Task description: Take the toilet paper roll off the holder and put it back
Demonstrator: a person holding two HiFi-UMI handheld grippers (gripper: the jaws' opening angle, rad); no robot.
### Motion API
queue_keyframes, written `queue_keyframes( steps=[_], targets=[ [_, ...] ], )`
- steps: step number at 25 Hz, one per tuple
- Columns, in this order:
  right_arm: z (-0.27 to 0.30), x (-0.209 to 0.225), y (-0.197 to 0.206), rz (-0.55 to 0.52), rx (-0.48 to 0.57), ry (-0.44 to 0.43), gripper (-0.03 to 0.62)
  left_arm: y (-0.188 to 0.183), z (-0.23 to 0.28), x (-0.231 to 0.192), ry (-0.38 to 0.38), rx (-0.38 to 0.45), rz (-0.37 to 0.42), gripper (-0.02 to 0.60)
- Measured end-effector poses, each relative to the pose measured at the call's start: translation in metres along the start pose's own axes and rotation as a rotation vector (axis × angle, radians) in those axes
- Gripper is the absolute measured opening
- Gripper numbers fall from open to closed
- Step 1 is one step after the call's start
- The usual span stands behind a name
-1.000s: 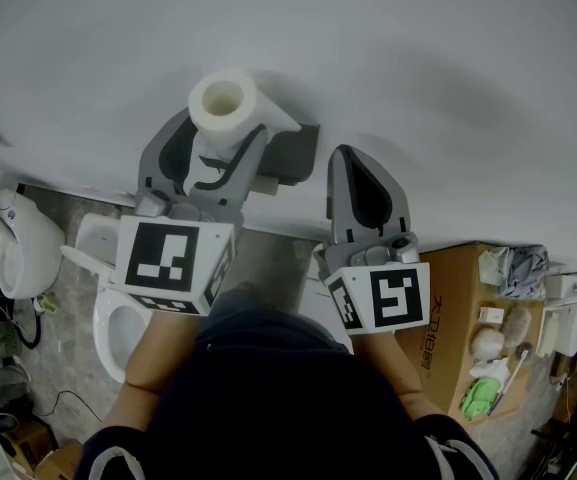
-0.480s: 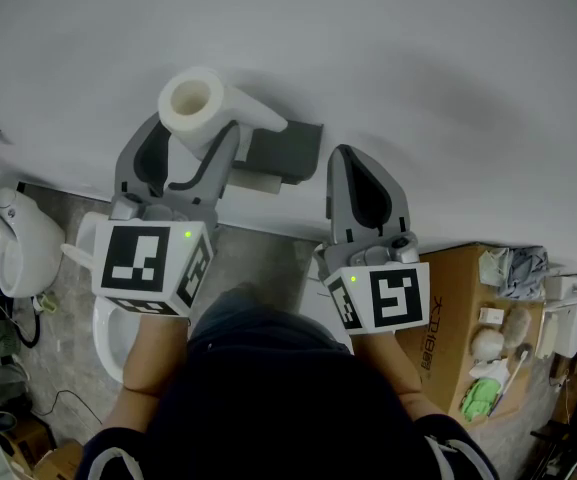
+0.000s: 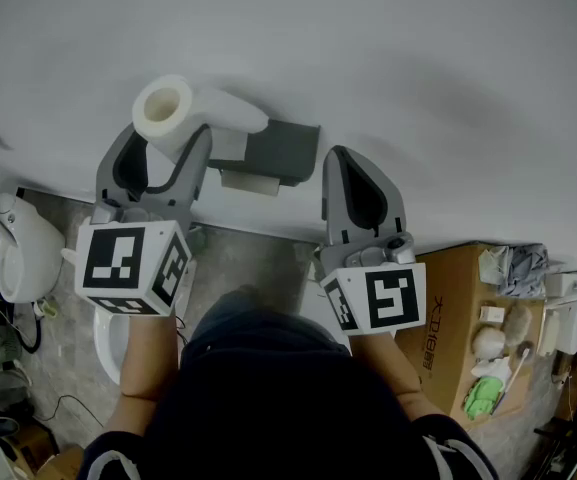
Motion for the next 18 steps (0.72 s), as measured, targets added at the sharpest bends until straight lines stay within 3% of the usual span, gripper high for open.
queue_keyframes(
  steps=[18],
  targets=[
    [0.0017,0.0033,-0.0003,0.002,0.005,0.016,0.015,0.0000,0.0021,-0.0010,0.002,0.007,0.001,0.284]
  ],
)
Point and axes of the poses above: the fingertips, and each gripper's own axes: z forward along the fingers, x to its right, y out of its underside, the point moved 7 cm from there along -z, backward along the fingers, and after that the axes turned 15 degrees about y, right-handed, at the moved point
